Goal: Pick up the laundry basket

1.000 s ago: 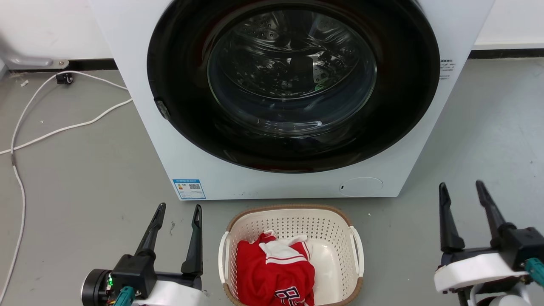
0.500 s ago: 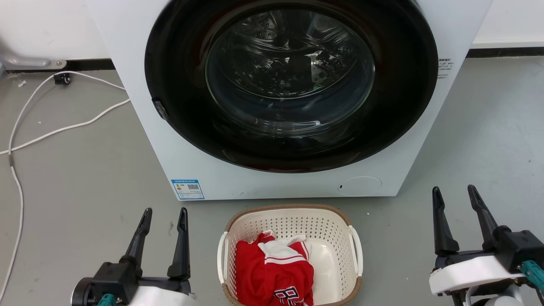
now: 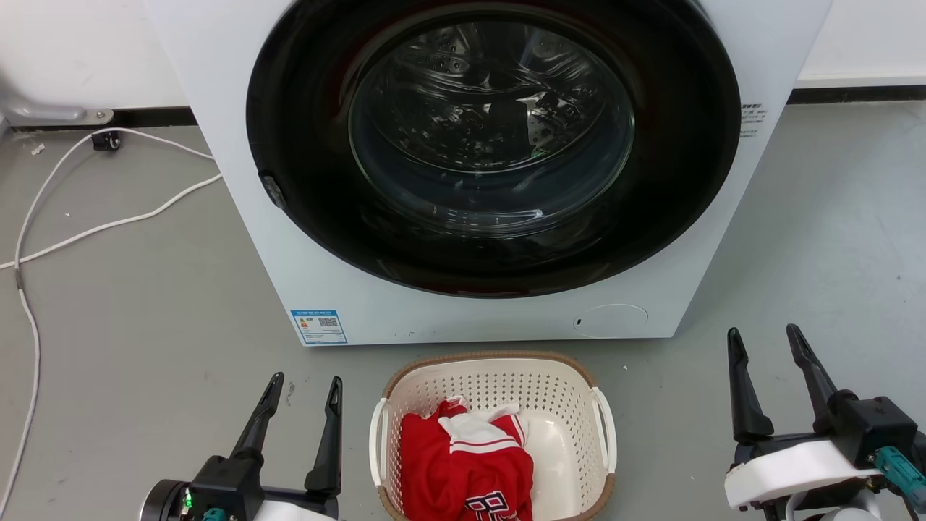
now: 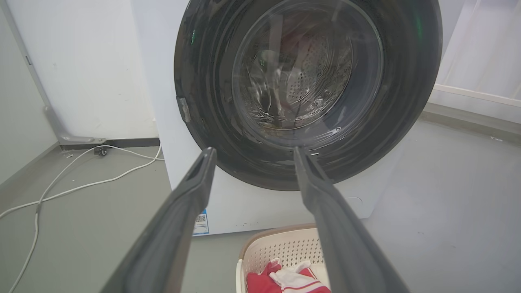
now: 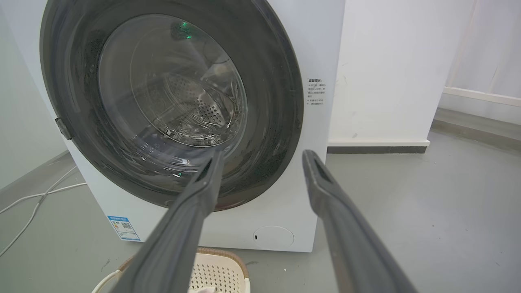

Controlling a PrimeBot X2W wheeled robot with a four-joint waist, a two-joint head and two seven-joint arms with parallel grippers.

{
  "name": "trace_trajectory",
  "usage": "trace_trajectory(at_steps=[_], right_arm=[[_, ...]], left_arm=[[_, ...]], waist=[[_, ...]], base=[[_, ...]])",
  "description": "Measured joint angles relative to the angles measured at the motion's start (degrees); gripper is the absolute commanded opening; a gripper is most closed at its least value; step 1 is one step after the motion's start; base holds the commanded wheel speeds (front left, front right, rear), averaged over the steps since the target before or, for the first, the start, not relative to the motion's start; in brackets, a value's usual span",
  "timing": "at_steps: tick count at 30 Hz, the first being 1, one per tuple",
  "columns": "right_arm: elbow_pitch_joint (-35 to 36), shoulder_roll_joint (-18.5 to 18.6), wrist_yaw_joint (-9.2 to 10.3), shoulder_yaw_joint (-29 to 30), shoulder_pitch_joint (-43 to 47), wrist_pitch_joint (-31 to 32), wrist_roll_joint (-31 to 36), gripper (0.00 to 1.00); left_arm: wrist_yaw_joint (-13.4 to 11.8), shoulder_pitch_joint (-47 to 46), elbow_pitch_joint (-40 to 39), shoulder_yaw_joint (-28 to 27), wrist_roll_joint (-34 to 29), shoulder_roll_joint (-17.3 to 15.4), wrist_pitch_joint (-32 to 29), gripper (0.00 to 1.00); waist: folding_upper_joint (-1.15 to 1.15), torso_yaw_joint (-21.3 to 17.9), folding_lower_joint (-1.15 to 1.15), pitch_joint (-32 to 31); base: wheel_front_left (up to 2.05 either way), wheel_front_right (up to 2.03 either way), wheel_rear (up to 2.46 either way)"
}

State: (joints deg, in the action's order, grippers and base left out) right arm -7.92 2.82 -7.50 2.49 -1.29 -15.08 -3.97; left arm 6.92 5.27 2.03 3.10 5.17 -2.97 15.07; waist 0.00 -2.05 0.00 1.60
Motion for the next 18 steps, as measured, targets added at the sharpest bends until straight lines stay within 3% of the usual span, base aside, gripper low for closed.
trace_trajectory(at_steps=[18], right_arm=[[0.0, 0.0, 0.00, -0.1, 0.0, 0.0, -0.7, 1.00]], left_arm=[[-0.1, 0.0, 0.1, 0.1, 1.3, 0.1, 0.0, 1.00]], waist=[[0.00, 0.1, 0.00, 0.4]], base=[[0.00, 0.00, 0.00]])
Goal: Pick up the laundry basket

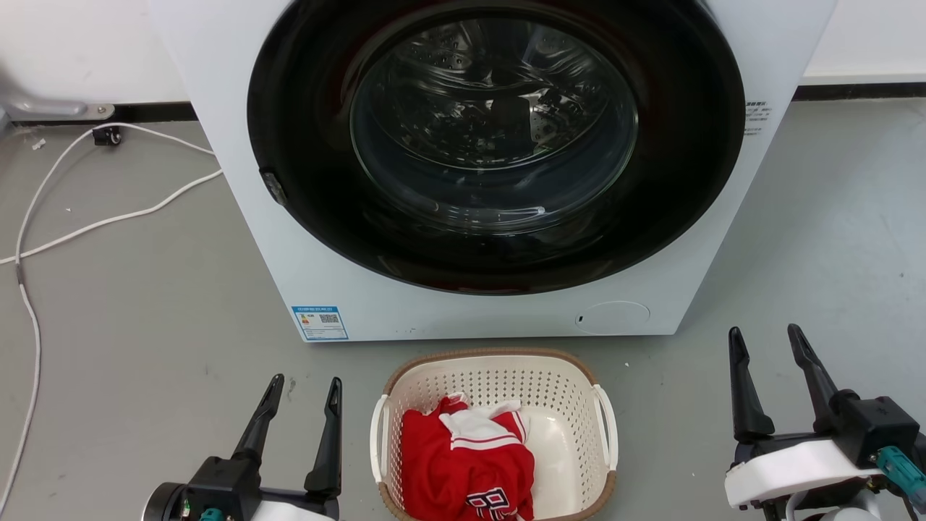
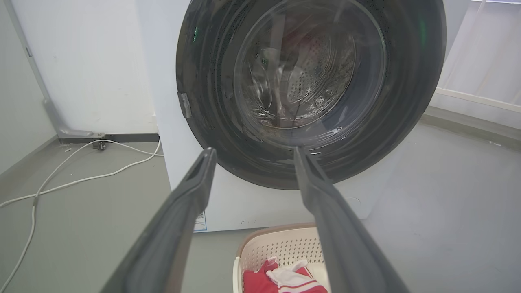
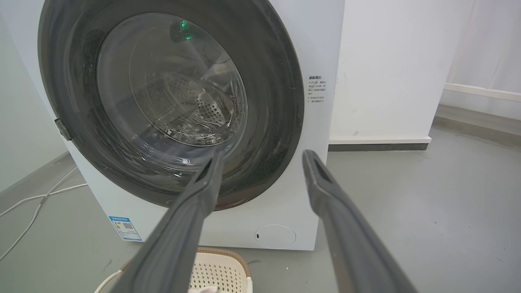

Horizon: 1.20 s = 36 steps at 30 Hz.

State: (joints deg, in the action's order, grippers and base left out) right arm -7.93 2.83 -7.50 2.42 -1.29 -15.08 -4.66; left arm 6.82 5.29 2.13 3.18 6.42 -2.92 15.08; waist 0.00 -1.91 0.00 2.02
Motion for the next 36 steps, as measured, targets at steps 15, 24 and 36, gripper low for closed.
trace_trajectory(at_steps=[15, 24, 36], right_arm=[[-0.7, 0.0, 0.00, -2.0, -3.9, 0.0, 0.5, 1.00], [-4.1, 0.0, 0.00, -2.1, -13.0, 0.0, 3.2, 1.00], [-20.9, 0.0, 0.00, 0.3, -27.7, 5.0, 3.2, 1.00]], left_arm=[[0.0, -4.2, 3.0, -0.6, -0.6, 0.0, 0.0, 1.00], [0.5, -16.1, 12.3, -0.8, -1.5, -1.5, 0.0, 1.00], [0.6, -34.0, 31.3, 4.8, 1.7, -6.1, 0.0, 1.00]], waist=[[0.00, -0.5, 0.00, 6.9], [0.00, -0.4, -0.01, 18.8], [0.00, 1.2, -0.01, 33.3]], base=[[0.00, 0.00, 0.00], [0.00, 0.00, 0.00], [0.00, 0.00, 0.00]])
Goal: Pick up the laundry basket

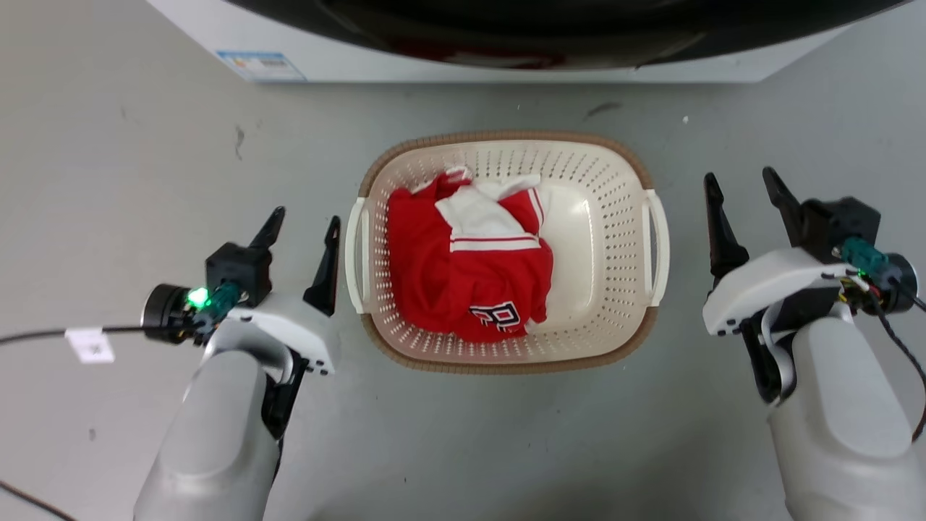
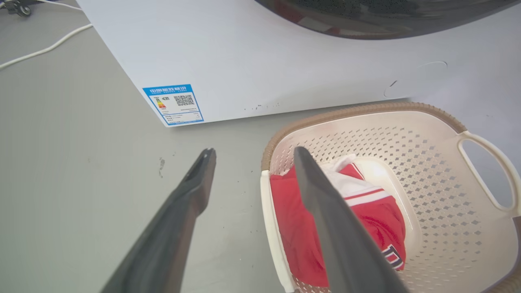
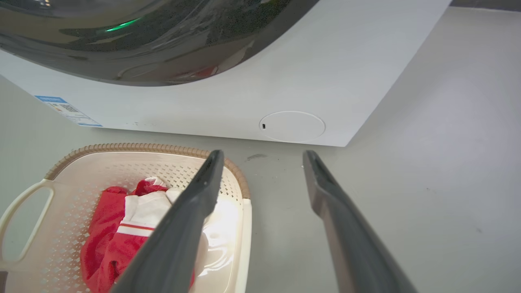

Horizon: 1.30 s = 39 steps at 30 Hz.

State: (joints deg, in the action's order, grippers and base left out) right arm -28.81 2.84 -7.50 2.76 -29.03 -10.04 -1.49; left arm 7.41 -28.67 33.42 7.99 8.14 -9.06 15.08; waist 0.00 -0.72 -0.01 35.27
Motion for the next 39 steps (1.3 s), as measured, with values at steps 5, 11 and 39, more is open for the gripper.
trace_trajectory(at_steps=[5, 11, 39], right_arm=[[-5.9, 0.0, -0.01, 0.5, -5.8, 2.6, 1.2, 1.00], [-14.2, 0.0, 0.00, -0.3, -11.6, 7.2, 1.9, 1.00], [-37.8, 0.0, -0.01, 0.1, -28.5, 15.1, 3.6, 1.00]], left_arm=[[0.1, -6.7, 8.8, 6.6, 3.6, -1.0, 0.0, 1.00], [0.1, -13.9, 17.0, 12.9, 8.6, -2.8, 0.0, 1.00], [0.1, -28.6, 22.4, 47.0, 38.8, -8.9, -7.3, 1.00]], waist=[[0.00, 0.9, 0.00, 4.7], [0.00, 1.9, 0.00, 9.2], [0.00, 2.8, 0.01, 17.3]], base=[[0.00, 0.00, 0.00], [0.00, 0.00, 0.00], [0.00, 0.00, 0.00]])
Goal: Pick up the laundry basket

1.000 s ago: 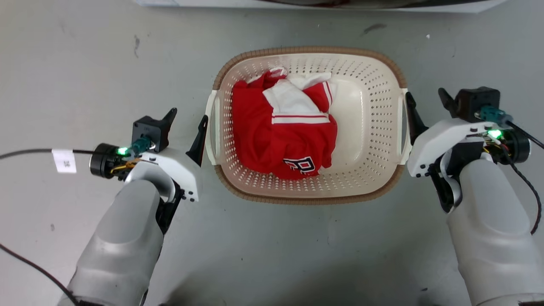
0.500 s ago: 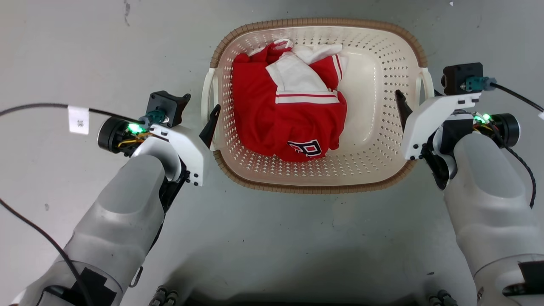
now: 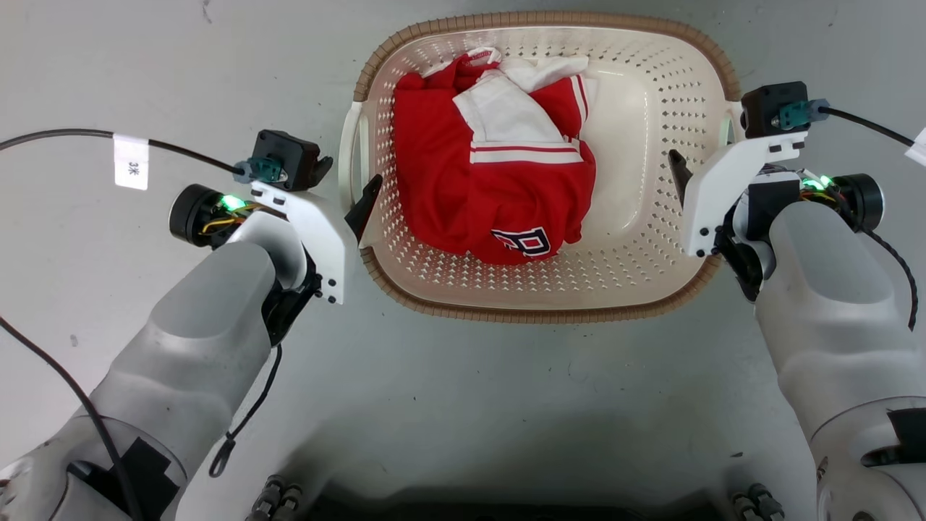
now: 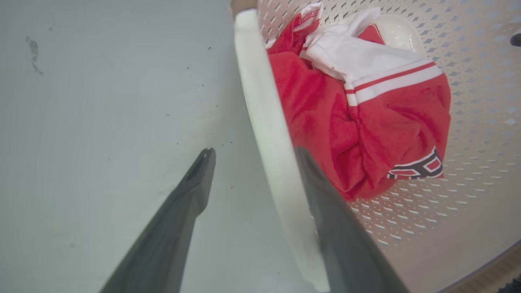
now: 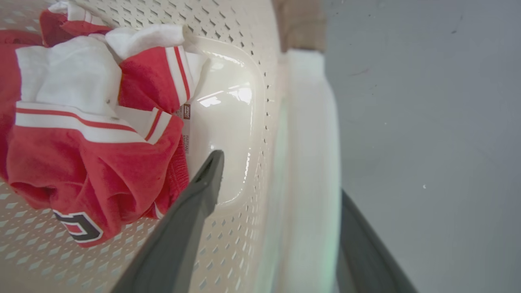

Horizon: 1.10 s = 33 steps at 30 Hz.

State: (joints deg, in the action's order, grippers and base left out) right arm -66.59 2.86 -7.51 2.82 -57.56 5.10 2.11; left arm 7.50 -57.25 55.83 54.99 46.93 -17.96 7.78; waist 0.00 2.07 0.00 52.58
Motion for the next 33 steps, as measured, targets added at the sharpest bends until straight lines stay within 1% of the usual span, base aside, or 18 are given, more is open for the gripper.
trace_trajectory(at_steps=[1, 5, 6, 16, 17, 18, 19, 20, 27, 30, 33], right_arm=[[-0.6, 0.0, 0.00, -0.1, -0.3, -0.1, 0.3, 1.00], [-1.6, 0.0, 0.00, -0.2, -1.0, -0.2, 0.5, 1.00], [-2.1, 0.0, 0.00, 0.0, -1.4, -0.3, 0.9, 1.00], [-3.4, 0.1, 0.00, 0.2, -2.5, -1.0, 0.9, 1.00], [-3.6, 0.1, 0.00, 0.1, -2.6, -1.0, 0.9, 1.00], [-3.7, 0.1, 0.00, 0.1, -2.7, -1.0, 0.8, 0.71], [-3.9, 0.1, 0.00, 0.1, -2.8, -1.0, 0.8, 0.35], [-3.9, 0.1, 0.00, 0.0, -2.8, -1.1, 0.6, 0.00], [-4.8, 0.0, -0.01, -0.2, -3.2, -1.6, 0.2, 0.00], [-5.3, -0.7, -0.03, -0.2, -3.2, -1.8, 0.4, 0.00], [-5.6, -0.5, -0.03, -0.6, -3.1, -1.2, 0.4, 0.00]], left_arm=[[0.0, -0.4, -0.3, 1.3, 2.2, -0.3, -0.4, 1.00], [0.0, -1.3, -1.1, 4.6, 5.3, -1.4, -0.8, 1.00], [0.0, -2.2, -1.4, 6.8, 7.3, -1.9, -0.8, 1.00], [0.0, -4.9, -1.5, 13.0, 13.0, -2.5, -1.5, 1.00], [0.0, -5.0, -1.6, 13.5, 13.8, -2.5, -1.6, 0.94], [0.0, -5.1, -1.7, 14.0, 14.4, -2.5, -1.7, 0.22], [0.0, -5.2, -1.8, 14.5, 14.8, -2.5, -1.7, 0.00], [0.1, -5.3, -2.0, 15.0, 15.1, -2.5, -1.7, 0.00], [0.0, -5.4, -2.0, 16.8, 17.4, -2.4, -1.0, 0.00], [-0.1, -5.2, -2.0, 17.2, 18.0, -3.1, -1.1, 0.00], [-0.1, -4.6, -2.5, 17.6, 18.3, -3.1, -1.9, 0.00]], waist=[[0.00, 0.0, 0.00, 0.2], [0.00, -0.2, 0.00, 0.6], [0.00, -0.3, 0.00, 0.9], [0.00, -0.3, 0.01, 2.1], [0.00, -0.3, 0.01, 2.1], [0.00, -0.3, 0.01, 2.1], [0.00, -0.3, 0.01, 2.1], [0.00, -0.2, 0.01, 2.1], [0.00, 0.0, 0.01, 1.4], [0.00, 0.0, 0.00, 0.4], [0.00, 0.0, 0.01, -1.1]], base=[[0.00, 0.00, 0.00], [0.00, 0.00, 0.00], [0.00, 0.00, 0.00], [0.00, 0.00, 0.00], [0.00, 0.00, 0.00], [0.00, 0.00, 0.00], [0.00, 0.00, 0.00], [0.00, 0.00, 0.00], [0.00, 0.00, 0.00], [0.00, 0.00, 0.00], [0.00, 0.00, 0.00]])
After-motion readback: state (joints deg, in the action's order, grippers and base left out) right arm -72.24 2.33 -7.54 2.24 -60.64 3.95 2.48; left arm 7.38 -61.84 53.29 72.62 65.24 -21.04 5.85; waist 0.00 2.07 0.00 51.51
